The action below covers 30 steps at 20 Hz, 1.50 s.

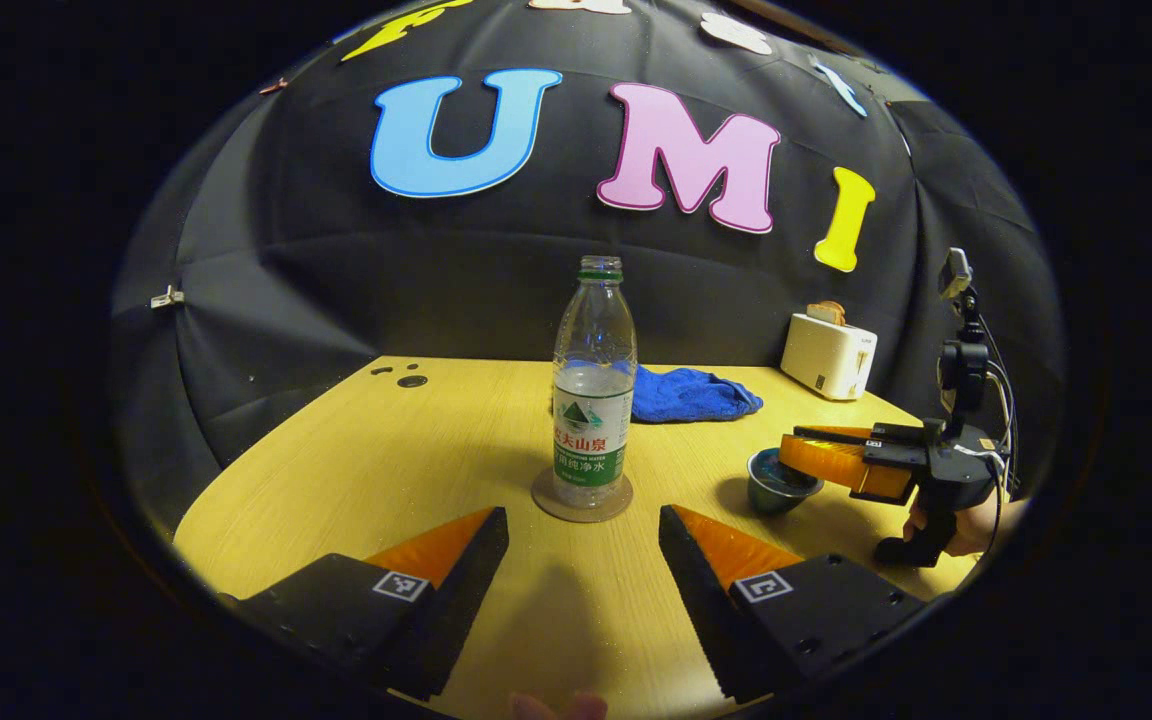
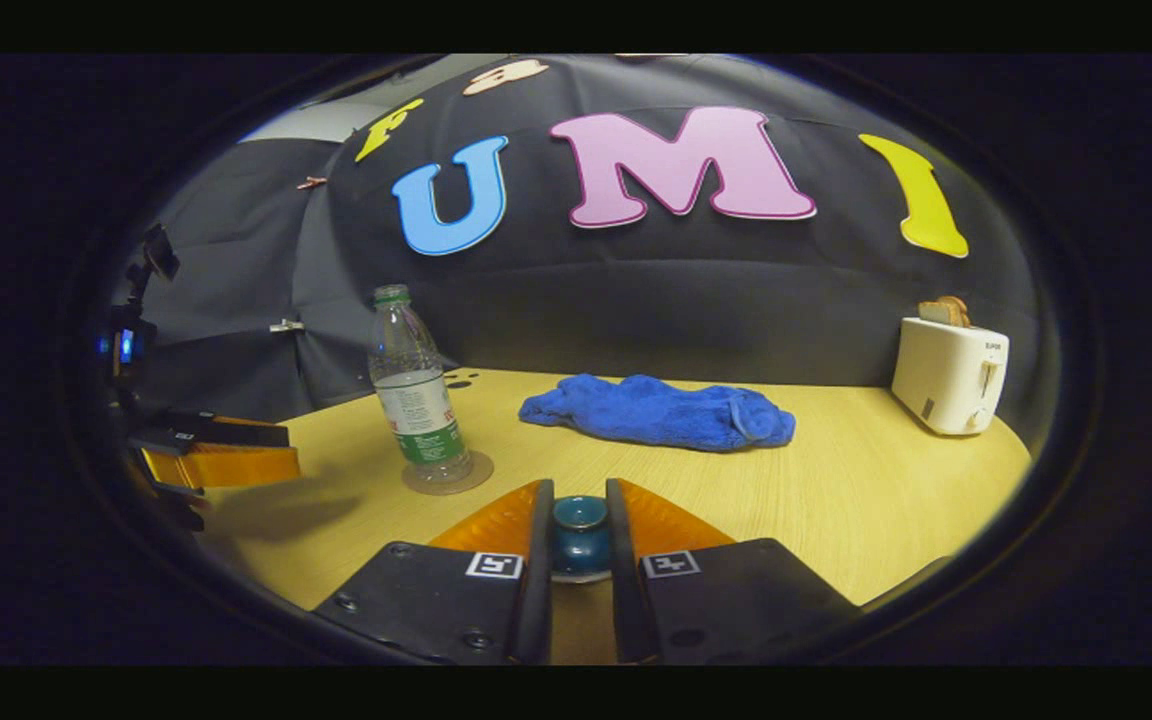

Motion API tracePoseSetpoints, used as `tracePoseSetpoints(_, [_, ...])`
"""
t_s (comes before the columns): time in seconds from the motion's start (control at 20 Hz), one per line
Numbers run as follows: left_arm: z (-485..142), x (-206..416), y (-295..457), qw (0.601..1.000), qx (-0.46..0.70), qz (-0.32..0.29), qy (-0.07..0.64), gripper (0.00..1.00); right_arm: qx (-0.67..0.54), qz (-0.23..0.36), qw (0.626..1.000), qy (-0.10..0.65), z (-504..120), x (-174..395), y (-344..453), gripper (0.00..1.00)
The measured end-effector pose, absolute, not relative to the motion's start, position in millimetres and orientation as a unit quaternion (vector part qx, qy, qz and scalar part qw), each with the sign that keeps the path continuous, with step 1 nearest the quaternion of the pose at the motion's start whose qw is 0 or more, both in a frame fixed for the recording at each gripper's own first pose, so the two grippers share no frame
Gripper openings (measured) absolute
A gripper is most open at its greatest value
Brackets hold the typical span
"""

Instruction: Open the teacup lid with one hand, grasp the water bottle and pour water into the teacup with the other hand; after pouring, place the water bottle on the coaster and then close the teacup lid.

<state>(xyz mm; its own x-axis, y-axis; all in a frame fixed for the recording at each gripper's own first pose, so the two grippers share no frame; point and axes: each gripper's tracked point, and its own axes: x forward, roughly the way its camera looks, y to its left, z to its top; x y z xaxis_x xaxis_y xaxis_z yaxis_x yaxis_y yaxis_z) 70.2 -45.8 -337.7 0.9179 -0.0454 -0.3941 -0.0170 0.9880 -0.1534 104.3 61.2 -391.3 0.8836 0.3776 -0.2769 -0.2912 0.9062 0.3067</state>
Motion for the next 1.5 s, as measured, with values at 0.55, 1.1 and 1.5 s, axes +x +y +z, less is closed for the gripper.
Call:
tracePoseSetpoints(0.55, [-308, 72, -47, 0.979, -0.073, -0.001, 0.19, 0.95, 0.124, 0.152, 0.963, 0.184, -377, 96, 47, 0.57])
tracePoseSetpoints(1.1, [-158, 53, -55, 0.987, -0.07, -0.016, 0.142, 0.95, 0.134, 0.105, 0.98, 0.102, -151, 68, -3, 0.77])
tracePoseSetpoints(1.5, [-71, 41, -15, 0.99, -0.093, -0.001, 0.11, 0.95, 0.086, 0.098, 0.991, 0.036, -24, 45, -17, 0.77])
